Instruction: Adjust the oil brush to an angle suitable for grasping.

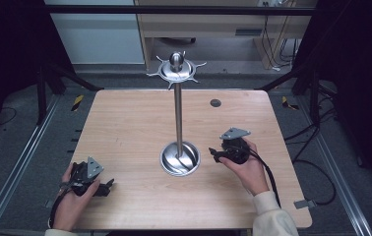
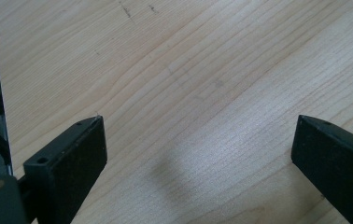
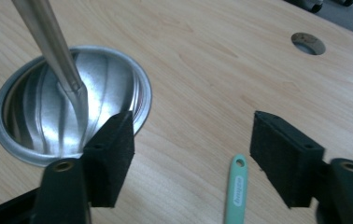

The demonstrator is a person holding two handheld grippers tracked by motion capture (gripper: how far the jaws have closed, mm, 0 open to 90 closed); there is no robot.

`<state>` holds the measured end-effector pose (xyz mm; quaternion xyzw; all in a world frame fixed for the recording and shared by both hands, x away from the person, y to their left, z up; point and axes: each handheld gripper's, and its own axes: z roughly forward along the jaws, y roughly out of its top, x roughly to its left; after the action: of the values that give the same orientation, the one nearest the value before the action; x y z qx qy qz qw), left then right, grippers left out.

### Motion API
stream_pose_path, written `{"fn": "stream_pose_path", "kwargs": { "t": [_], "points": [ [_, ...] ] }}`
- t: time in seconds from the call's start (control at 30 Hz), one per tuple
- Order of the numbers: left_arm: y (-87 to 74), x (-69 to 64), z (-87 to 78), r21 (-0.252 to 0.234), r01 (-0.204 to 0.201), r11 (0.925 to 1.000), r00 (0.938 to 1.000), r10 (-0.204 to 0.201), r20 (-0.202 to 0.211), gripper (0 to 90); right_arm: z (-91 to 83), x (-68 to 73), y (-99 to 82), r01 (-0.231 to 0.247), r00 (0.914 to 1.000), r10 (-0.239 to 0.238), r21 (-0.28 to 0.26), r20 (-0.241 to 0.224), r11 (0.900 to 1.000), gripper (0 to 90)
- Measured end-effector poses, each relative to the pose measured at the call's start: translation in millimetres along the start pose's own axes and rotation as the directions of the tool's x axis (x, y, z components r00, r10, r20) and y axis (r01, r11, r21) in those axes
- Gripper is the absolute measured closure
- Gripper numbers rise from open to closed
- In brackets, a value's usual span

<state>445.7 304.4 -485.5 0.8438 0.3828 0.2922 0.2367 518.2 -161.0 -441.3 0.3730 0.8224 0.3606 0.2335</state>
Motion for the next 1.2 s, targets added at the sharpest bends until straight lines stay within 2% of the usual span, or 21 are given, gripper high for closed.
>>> {"fn": "stream_pose_path", "kwargs": {
  "t": [0.1, 0.2, 0.27, 0.3, 0.33, 0.43, 0.5, 0.53, 0.67, 0.87, 1.2],
  "points": [
    [0.0, 0.1, -0.3, 0.002, -0.001, 1.0000, 1.0000, 0.001, 0.000, 3.1, 3.2, 2.3, -0.9, 0.014, 0.9999, -0.013, 0.023, -0.003, 0.9996, 38.6],
    [0.4, -0.3, 0.0, 0.001, -0.001, 1.0000, 1.0000, 0.001, 0.001, 3.1, 9.1, 4.9, -3.2, 0.034, 0.9994, -0.035, 0.067, 0.004, 0.9971, 48.7],
    [0.4, -0.4, 0.2, 0.005, -0.004, 1.0000, 1.0000, 0.004, 0.002, 3.1, 10.2, 5.0, -3.8, 0.039, 0.9992, -0.039, 0.074, -0.002, 0.9965, 52.3],
    [0.4, -0.7, 0.4, 0.001, -0.001, 1.0000, 1.0000, 0.001, 0.001, 3.1, 12.0, 5.2, -4.9, 0.046, 0.9989, -0.045, 0.093, -0.010, 0.9947, 58.1],
    [0.3, -0.5, 0.3, 0.003, -0.002, 1.0000, 1.0000, 0.002, 0.002, 3.1, 12.0, 5.2, -4.9, 0.046, 0.9989, -0.045, 0.093, -0.010, 0.9947, 58.1],
    [0.2, -0.2, 0.0, 0.004, -0.004, 1.0000, 1.0000, 0.004, 0.001, 3.1, 13.4, 3.9, -6.4, 0.045, 0.9990, -0.044, 0.117, -0.008, 0.9921, 69.6],
    [0.4, -0.3, -0.1, 0.007, -0.005, 1.0000, 1.0000, 0.005, 0.003, 3.1, 14.5, 0.8, -8.6, 0.042, 0.9990, -0.044, 0.136, 0.009, 0.9898, 80.2],
    [0.4, -0.4, 0.0, 0.009, -0.007, 0.9999, 1.0000, 0.007, 0.004, 3.1, 14.5, 0.8, -8.6, 0.042, 0.9990, -0.044, 0.136, 0.009, 0.9898, 80.2],
    [0.3, -0.6, -0.2, 0.008, -0.007, 0.9999, 1.0000, 0.007, 0.001, 3.1, 18.0, -4.2, -14.2, 0.033, 0.9972, -0.044, 0.161, 0.061, 0.9864, 89.2],
    [-1.2, -0.2, -0.9, 0.007, -0.001, 1.0000, 1.0000, 0.001, -0.001, 3.1, 23.1, -14.0, -23.2, -0.005, 0.9942, -0.015, 0.184, 0.107, 0.9829, 90.0],
    [-4.9, 0.7, -3.5, 0.011, 0.009, 0.9999, 0.9999, -0.009, -0.009, 3.1, 35.0, -16.3, -27.2, -0.016, 0.9960, -0.004, 0.225, 0.089, 0.9743, 90.0]
  ]
}}
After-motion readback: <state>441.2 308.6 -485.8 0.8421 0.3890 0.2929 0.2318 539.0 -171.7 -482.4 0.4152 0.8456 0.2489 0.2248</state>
